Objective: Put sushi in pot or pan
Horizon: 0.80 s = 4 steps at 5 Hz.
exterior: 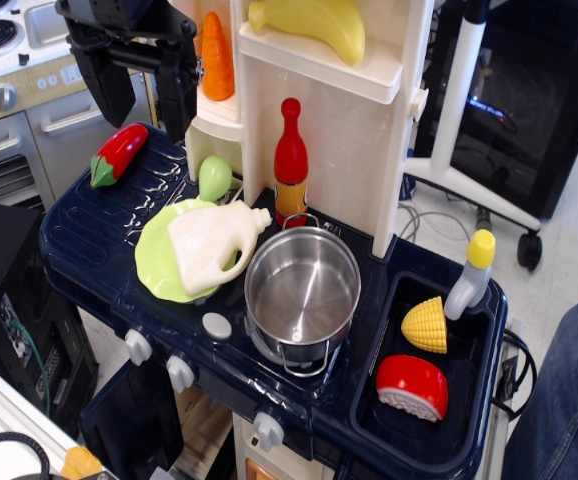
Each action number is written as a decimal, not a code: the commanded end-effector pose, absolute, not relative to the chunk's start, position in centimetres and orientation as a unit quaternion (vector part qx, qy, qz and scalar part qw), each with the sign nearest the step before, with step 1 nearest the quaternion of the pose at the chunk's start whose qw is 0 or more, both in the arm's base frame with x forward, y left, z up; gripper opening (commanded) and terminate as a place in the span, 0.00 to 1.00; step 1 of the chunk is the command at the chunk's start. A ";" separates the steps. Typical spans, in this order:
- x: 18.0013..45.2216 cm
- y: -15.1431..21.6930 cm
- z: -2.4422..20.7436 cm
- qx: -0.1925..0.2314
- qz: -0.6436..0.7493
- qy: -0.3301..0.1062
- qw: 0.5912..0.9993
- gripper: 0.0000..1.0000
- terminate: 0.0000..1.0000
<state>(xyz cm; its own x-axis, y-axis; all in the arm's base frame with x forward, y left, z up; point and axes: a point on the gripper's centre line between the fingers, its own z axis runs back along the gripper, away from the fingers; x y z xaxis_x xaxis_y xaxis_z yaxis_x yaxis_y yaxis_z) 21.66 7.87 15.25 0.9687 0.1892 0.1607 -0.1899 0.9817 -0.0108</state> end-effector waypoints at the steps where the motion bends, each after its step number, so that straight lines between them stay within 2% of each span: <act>1: 21.7 7.9 15.2 0.002 0.096 -0.081 0.992 1.00 0.00; 2: 21.9 2.9 16.3 0.039 0.032 -0.109 0.993 1.00 0.00; 3: 21.9 -2.1 17.6 0.006 -0.091 -0.071 0.993 1.00 0.00; 4: 22.0 -7.2 16.7 0.056 -0.217 -0.075 0.972 1.00 0.00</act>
<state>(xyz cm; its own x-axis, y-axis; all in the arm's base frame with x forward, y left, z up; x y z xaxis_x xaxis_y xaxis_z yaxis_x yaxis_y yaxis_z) 22.13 -8.90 15.26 0.8586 -0.5111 0.0393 0.5026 0.8545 0.1311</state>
